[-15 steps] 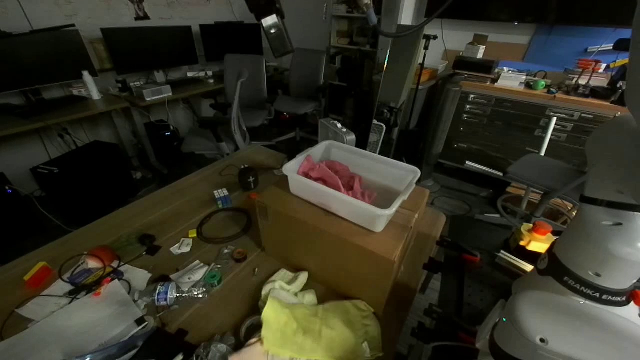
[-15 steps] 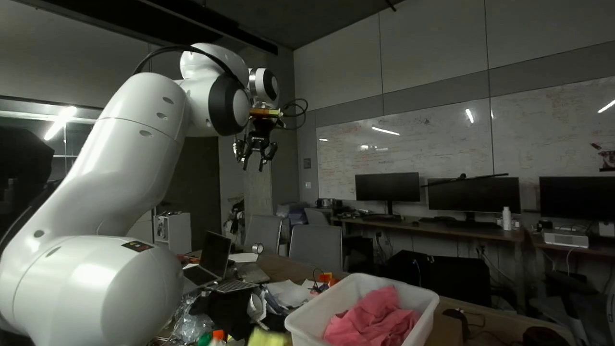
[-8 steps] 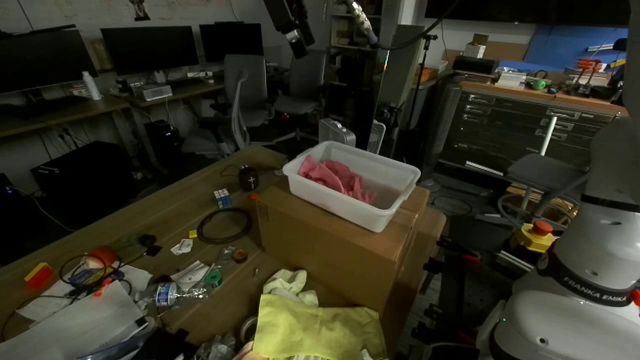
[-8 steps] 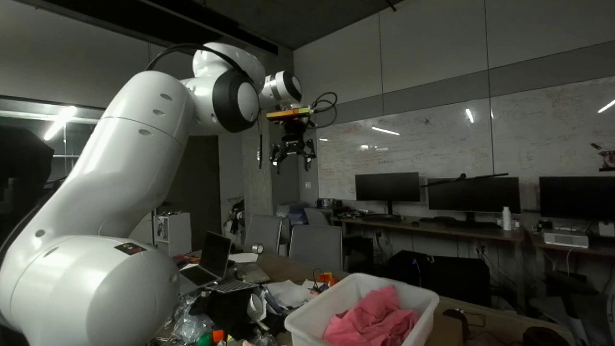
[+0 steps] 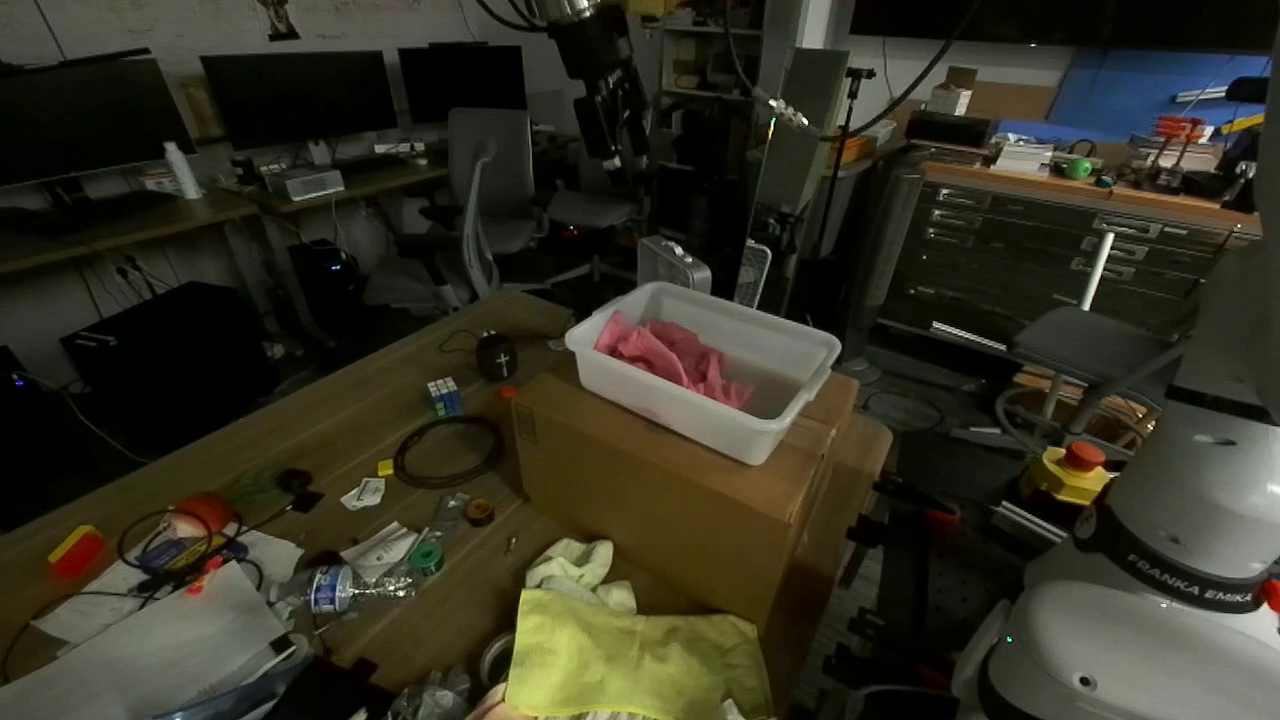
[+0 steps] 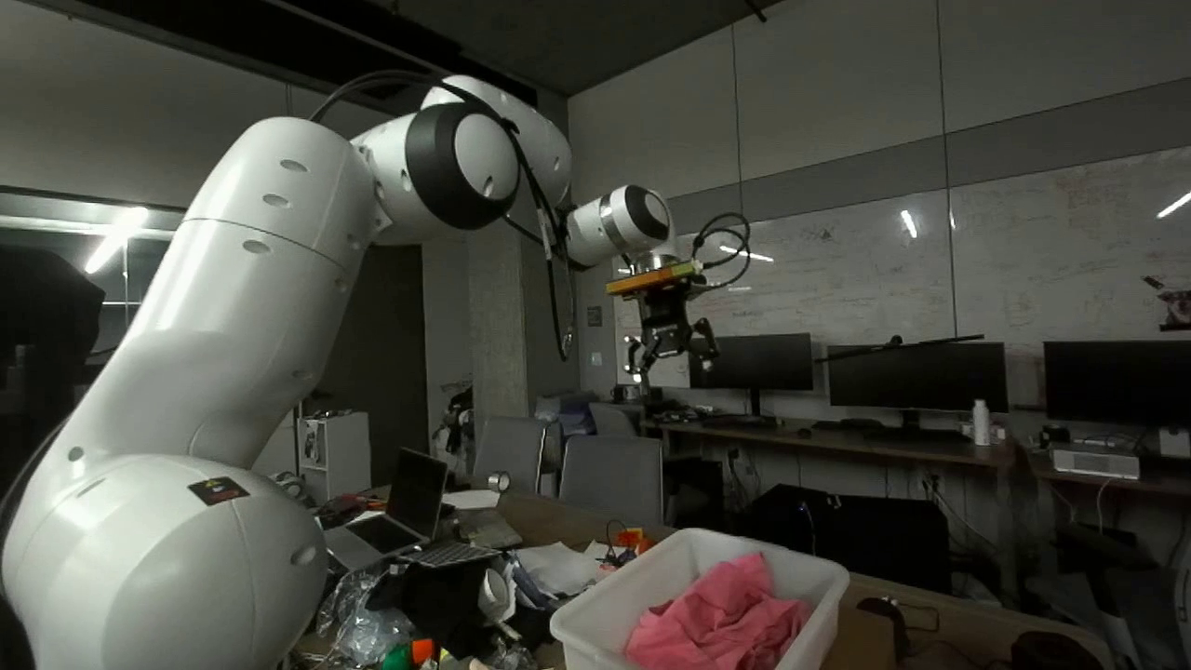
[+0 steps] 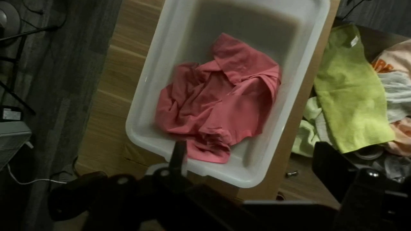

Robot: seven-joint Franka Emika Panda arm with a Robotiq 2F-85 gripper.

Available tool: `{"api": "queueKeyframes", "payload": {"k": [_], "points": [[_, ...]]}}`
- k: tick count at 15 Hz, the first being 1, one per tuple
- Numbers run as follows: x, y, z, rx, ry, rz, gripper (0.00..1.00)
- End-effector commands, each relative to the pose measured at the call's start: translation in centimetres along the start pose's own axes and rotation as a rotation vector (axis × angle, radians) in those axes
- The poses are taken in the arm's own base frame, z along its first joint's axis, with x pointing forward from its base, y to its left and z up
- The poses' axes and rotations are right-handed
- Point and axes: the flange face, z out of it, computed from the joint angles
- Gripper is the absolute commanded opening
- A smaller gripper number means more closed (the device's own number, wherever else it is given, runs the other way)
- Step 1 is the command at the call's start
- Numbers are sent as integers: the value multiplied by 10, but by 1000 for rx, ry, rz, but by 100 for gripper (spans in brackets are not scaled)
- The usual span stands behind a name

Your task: Remove the contents from the storage box and put them on the table

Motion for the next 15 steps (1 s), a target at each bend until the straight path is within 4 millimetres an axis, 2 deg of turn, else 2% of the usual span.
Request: {"api": "queueKeyframes", "payload": {"k": [1,5,8,11,15], "points": [[-5,2,46,-35,41,25,100],[8,-5,104,-44,57,59,100],[10,-10,138,-55,52,76,100],[9,-8,167,-62,61,75,100],[5,2,191,-47,109,59,100]]}}
